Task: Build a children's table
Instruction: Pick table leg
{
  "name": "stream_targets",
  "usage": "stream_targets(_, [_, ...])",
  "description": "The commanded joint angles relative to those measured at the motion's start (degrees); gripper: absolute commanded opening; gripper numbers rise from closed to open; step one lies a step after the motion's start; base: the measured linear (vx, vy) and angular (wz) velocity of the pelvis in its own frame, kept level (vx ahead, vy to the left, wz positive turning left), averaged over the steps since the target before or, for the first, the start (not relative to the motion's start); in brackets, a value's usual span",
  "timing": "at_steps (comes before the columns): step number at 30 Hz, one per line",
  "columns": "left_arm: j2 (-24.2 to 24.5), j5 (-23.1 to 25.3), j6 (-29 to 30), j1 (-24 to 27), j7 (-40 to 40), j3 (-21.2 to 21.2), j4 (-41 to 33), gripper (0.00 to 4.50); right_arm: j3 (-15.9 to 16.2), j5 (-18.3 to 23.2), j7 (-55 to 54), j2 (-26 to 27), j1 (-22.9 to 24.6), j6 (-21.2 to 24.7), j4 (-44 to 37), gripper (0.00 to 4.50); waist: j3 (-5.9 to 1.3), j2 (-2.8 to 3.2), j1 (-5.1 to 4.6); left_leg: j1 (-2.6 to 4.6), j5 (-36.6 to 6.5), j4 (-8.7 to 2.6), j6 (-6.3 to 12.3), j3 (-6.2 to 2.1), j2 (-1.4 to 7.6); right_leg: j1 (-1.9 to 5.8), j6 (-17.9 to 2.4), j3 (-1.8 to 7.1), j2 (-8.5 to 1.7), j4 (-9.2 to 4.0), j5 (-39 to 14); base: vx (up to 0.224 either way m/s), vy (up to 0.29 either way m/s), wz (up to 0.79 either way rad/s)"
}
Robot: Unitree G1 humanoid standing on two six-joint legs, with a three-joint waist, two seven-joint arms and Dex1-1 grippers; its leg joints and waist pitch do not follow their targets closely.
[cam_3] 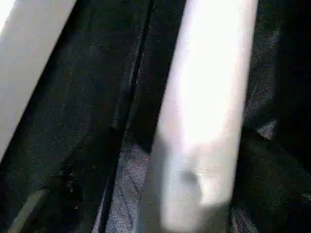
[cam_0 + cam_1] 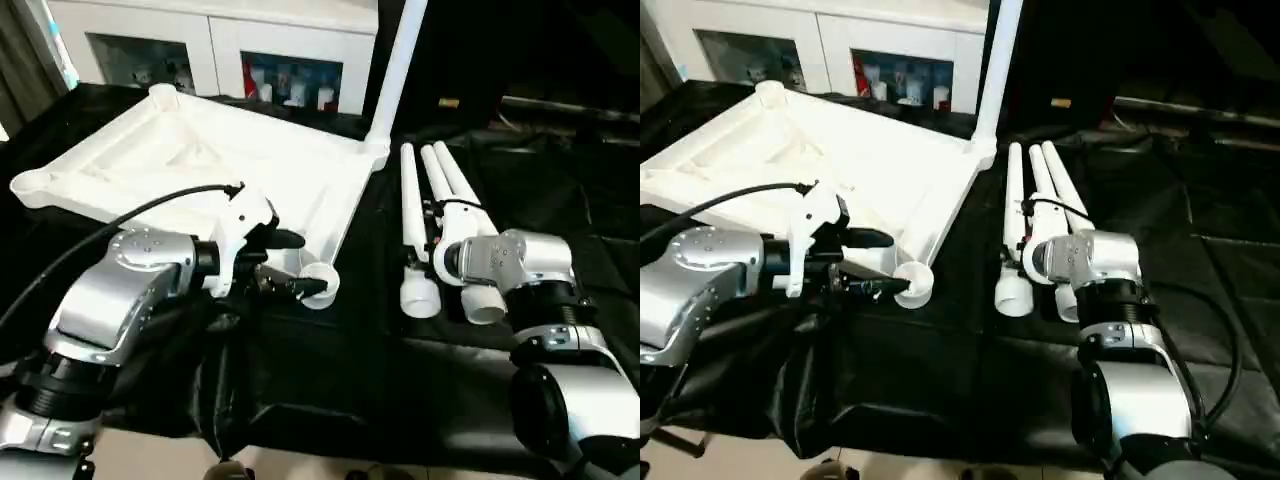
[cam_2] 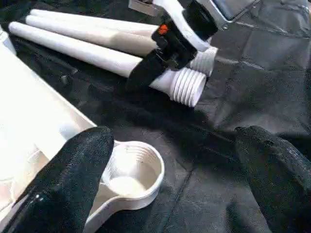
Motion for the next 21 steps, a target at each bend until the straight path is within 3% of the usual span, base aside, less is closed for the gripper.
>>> stream_targets(1, [0.7, -0.2, -0.2, -0.9, -0.9, -1.7, -0.7, 4.50, -1.0, 1.0, -0.4, 0.5, -0.3, 0.1, 2.9, 3.43, -4.29, 0.47, 0.37, 0.45, -6.8, -3.45, -2.90, 0.27, 0.51, 3.45, -10.2, 2.71, -3.65, -3.64, -5.9, 0.000, 0.000, 0.00])
stream_targets(8, [0.2, 3.7, -3.7, -1.7, 0.7, -4.1, 2.4, 4.50, -3.8, 1.6, -2.8, 0.4, -0.6, -2.8, 6.2, 2.86, -4.25, 0.75, 0.35, 0.59, -8.6, -3.50, -3.52, 0.19, 0.50, 3.29, -9.8, 2.64, -3.57, -3.86, -7.2, 0.000, 0.000, 0.00])
stream_targets(13, [-3.7, 4.7, -7.0, -3.0, 5.8, -2.7, 6.1, 4.50, -5.4, 2.2, -3.7, 0.8, -0.3, -4.8, 6.6, 2.41, -4.31, 0.68, 0.41, 0.73, -10.1, -3.50, -3.90, 0.14, 0.50, 3.29, -9.5, 2.61, -3.56, -4.10, -8.9, 0.000, 0.000, 0.00])
stream_targets(18, [-7.5, 6.7, -12.9, -5.2, 11.8, -0.9, 12.0, 4.50, -7.6, 3.8, -4.7, 1.0, -0.1, -7.8, 5.8, 2.00, -4.58, 0.50, 0.46, 0.42, -8.7, -3.39, -3.17, 0.03, 0.41, 3.73, -9.6, 2.62, -3.62, -3.92, -6.9, 0.000, 0.000, 0.00])
stream_targets(21, [-8.7, 7.3, -15.0, -5.4, 13.0, -0.9, 13.2, 4.50, -9.0, 4.8, -4.8, 1.3, 0.3, -10.3, 4.3, 1.93, -4.61, 0.49, 0.45, 0.45, -8.0, -3.28, -2.66, 0.16, 0.50, 3.56, -9.9, 2.65, -3.63, -3.88, -5.3, 0.000, 0.000, 0.00])
